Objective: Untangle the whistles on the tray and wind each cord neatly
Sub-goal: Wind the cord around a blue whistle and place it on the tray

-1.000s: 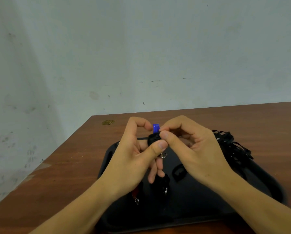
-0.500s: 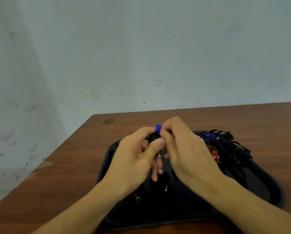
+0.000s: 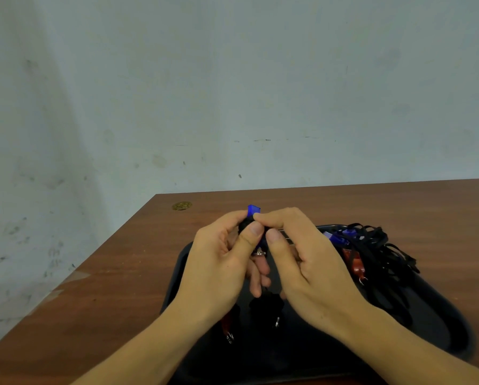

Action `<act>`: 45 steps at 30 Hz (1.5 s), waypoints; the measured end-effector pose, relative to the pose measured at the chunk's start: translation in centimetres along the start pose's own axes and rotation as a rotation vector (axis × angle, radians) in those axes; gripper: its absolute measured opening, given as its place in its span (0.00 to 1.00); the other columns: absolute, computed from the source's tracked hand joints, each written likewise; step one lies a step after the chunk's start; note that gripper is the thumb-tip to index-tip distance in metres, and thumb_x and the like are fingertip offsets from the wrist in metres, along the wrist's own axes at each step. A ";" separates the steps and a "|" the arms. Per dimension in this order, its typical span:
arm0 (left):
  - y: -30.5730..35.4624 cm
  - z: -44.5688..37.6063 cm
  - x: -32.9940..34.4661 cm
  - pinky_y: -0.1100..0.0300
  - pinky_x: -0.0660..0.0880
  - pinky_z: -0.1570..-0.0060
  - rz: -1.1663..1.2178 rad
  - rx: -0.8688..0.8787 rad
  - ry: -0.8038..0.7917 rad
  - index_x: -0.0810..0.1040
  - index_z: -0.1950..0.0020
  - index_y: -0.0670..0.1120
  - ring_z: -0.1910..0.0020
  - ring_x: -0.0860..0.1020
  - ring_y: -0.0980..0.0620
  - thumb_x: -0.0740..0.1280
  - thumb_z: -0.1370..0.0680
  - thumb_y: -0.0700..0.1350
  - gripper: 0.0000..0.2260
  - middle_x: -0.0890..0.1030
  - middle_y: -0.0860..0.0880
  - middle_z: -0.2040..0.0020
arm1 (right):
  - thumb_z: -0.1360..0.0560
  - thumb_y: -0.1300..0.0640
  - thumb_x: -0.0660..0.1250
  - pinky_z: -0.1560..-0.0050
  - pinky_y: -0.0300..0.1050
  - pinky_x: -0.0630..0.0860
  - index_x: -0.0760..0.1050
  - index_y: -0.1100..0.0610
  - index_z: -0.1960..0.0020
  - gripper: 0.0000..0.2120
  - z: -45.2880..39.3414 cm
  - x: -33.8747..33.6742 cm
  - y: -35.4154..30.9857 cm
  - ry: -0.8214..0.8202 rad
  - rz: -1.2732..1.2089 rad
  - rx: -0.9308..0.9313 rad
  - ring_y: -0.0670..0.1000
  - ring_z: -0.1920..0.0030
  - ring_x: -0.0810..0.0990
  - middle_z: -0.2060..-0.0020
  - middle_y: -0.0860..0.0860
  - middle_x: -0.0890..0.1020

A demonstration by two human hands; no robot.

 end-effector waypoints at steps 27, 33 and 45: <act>-0.8 -0.4 -0.6 0.57 0.78 0.48 -0.939 0.215 -0.078 0.62 0.26 0.62 0.48 0.78 0.58 0.66 0.27 0.63 0.31 0.80 0.58 0.44 | 0.23 0.60 0.70 0.69 0.41 0.79 0.83 0.55 0.52 0.04 -1.3 -3.9 1.6 -0.046 -0.294 0.208 0.46 0.65 0.83 0.66 0.51 0.85; -1.4 -0.6 -1.0 0.62 0.70 0.44 -0.991 0.210 -0.064 0.70 0.30 0.54 0.41 0.73 0.58 0.66 0.23 0.57 0.23 0.76 0.59 0.40 | 0.25 0.52 0.72 0.59 0.37 0.79 0.82 0.45 0.56 0.03 -1.3 -4.9 5.2 -0.088 0.192 0.235 0.42 0.60 0.82 0.65 0.41 0.84; -1.9 -0.6 -1.0 0.59 0.73 0.46 -0.981 0.214 -0.083 0.79 0.44 0.51 0.44 0.74 0.55 0.67 0.22 0.54 0.10 0.76 0.58 0.45 | 0.22 0.44 0.65 0.54 0.45 0.75 0.77 0.45 0.49 0.06 -1.1 -2.8 6.5 -0.307 0.766 0.188 0.49 0.52 0.79 0.56 0.43 0.82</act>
Point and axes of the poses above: each hand's wrist, its own z-axis away from the middle knuckle, its own x-axis out of the palm, y = z × x, the point moved 4 cm from there along -z, towards the middle knuckle
